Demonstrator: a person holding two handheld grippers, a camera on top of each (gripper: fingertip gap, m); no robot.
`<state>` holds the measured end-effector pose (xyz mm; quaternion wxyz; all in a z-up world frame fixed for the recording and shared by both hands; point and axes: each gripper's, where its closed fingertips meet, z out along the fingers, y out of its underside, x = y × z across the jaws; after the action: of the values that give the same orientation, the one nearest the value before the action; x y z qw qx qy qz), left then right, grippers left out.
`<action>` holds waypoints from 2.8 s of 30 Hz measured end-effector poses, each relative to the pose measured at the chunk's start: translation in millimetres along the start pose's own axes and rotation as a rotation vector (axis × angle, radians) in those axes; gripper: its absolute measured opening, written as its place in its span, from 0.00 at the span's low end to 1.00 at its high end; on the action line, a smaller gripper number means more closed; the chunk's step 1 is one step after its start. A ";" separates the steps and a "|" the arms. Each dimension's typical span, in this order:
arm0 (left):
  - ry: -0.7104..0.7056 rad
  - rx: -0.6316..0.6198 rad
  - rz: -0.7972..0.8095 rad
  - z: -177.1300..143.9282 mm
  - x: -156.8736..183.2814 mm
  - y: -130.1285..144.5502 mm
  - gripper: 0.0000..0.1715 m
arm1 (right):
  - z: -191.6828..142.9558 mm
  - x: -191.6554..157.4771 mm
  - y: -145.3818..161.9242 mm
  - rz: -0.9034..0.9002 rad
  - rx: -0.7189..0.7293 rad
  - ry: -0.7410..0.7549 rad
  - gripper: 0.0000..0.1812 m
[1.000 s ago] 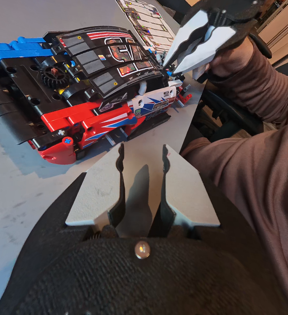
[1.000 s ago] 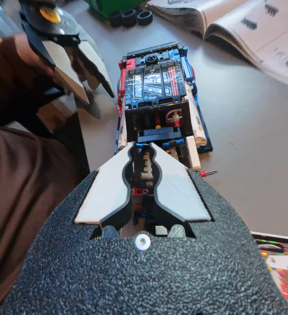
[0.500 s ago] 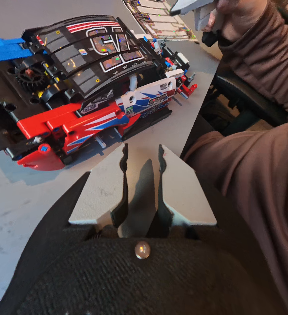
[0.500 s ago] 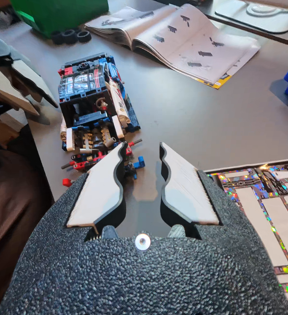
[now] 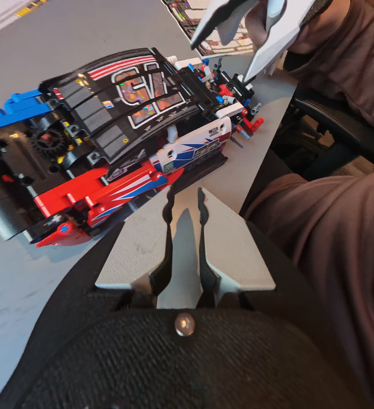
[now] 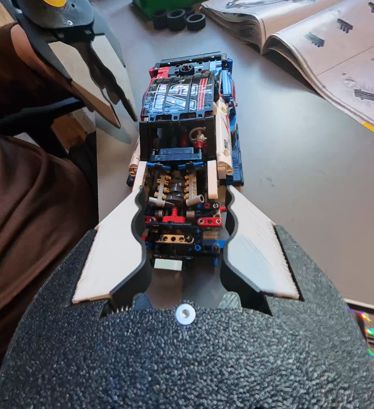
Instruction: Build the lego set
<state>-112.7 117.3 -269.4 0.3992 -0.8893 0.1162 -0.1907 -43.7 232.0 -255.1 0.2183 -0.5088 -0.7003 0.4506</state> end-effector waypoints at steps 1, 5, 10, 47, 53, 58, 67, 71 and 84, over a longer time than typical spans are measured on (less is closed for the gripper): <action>-0.004 -0.010 0.014 4.8 2.0 1.2 0.10 | 3.3 -1.8 1.7 -0.003 -0.016 -0.013 0.40; -0.062 -0.060 0.062 23.2 -0.8 5.9 0.02 | 11.6 -11.1 10.2 0.002 -0.066 -0.076 0.43; -0.123 -0.056 0.076 32.0 -12.8 1.1 0.00 | 5.9 -17.1 15.0 -0.010 -0.080 -0.074 0.41; -0.308 0.458 0.148 -41.5 -88.9 -56.3 0.07 | -78.0 105.5 -7.8 0.097 0.331 0.555 0.27; -0.307 0.496 0.176 -44.7 -85.0 -60.2 0.09 | -76.9 104.4 -8.0 0.085 0.326 0.553 0.26; -0.308 0.497 0.174 -44.8 -85.2 -60.3 0.11 | -76.5 107.1 -6.6 0.090 0.315 0.571 0.26; -0.310 0.505 0.172 -46.0 -85.3 -60.6 0.11 | -74.2 107.0 -5.5 0.067 0.292 0.591 0.25; -0.310 0.511 0.167 -47.1 -86.0 -61.0 0.11 | -72.0 107.5 -4.5 0.065 0.277 0.591 0.24; -0.317 0.506 0.171 -45.2 -86.2 -61.7 0.11 | -72.1 107.4 -4.8 0.073 0.282 0.579 0.24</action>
<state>-206.5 158.5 -216.7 0.6355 -0.7674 0.0758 -0.0381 -32.6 358.8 -231.5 0.4608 -0.6053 -0.5209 0.3872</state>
